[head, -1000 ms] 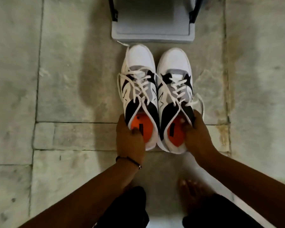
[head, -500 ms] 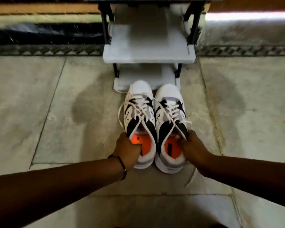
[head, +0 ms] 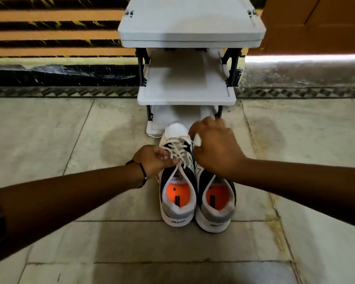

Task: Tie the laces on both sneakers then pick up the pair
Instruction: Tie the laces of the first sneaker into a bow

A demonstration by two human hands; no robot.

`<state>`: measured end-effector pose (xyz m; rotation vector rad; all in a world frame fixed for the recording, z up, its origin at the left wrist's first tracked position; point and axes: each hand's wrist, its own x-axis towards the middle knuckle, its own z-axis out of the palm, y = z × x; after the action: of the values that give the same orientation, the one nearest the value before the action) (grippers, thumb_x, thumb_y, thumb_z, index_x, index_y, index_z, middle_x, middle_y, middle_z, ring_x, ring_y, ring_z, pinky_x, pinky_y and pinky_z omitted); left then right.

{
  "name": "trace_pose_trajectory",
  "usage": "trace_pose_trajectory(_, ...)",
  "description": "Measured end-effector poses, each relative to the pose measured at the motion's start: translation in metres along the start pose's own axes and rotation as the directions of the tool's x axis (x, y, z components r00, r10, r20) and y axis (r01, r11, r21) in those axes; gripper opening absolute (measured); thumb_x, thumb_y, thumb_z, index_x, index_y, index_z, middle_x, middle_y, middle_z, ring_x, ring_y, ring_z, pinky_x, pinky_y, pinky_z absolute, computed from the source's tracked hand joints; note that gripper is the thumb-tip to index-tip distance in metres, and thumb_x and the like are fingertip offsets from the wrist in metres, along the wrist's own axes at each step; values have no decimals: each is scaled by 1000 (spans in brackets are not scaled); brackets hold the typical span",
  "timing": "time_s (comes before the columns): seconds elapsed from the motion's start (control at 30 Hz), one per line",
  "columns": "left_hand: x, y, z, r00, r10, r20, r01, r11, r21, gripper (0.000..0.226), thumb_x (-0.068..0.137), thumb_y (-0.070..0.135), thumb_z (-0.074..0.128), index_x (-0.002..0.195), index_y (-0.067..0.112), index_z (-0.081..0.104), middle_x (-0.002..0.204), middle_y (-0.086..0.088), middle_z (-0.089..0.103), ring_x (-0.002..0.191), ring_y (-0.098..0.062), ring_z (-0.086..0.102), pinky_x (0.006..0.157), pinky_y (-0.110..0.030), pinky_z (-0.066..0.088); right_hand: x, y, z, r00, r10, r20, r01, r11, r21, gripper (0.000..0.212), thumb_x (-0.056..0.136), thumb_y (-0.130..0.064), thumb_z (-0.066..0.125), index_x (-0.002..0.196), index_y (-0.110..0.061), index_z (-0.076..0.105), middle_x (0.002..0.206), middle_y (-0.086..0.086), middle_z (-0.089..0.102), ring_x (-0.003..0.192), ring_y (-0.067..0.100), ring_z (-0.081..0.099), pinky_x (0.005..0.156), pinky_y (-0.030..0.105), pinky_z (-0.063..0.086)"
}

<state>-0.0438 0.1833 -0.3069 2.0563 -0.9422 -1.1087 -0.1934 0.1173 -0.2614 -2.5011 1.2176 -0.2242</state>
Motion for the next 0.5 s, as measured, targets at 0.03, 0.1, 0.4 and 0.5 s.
trace_pose_trajectory(0.03, 3, 5, -3, 1000, 6, 19, -6, 1000, -3, 31, 71, 14, 76, 98, 0, 66, 91, -8, 62, 89, -17, 57, 77, -25, 47, 7, -1, 7, 997, -19, 79, 20, 1000, -14, 27, 78, -16, 55, 105, -13, 62, 111, 11, 57, 109, 30, 51, 86, 39, 45)
trace_pose_trajectory(0.1, 7, 8, -3, 999, 11, 39, -10, 1000, -18, 26, 74, 5, 72, 98, -4, 67, 89, -9, 62, 88, -18, 57, 78, -25, 45, 16, -2, 20, 967, 21, 253, -34, 998, 48, 16, 79, -19, 54, 83, -9, 66, 91, 11, 64, 91, 28, 60, 71, 34, 51)
trace_pose_trajectory(0.4, 3, 2, 6, 994, -60, 92, 74, 985, -159, 28, 88, 2, 50, 65, 17, 57, 70, 1, 55, 64, -7, 53, 43, 0, 38, 20, -4, 43, 931, 94, 354, -242, 884, 400, 27, 77, -7, 65, 53, -16, 53, 63, 1, 53, 74, 20, 52, 67, 26, 38)
trace_pose_trajectory(0.5, -4, 5, 3, 982, -80, 172, 128, 948, -291, 19, 93, 10, 45, 82, 13, 60, 74, 5, 55, 62, 0, 54, 48, -11, 41, 17, -4, 40, 925, 128, 358, -343, 686, 641, 26, 78, -3, 64, 56, -15, 56, 63, 4, 56, 65, 16, 53, 64, 25, 44)
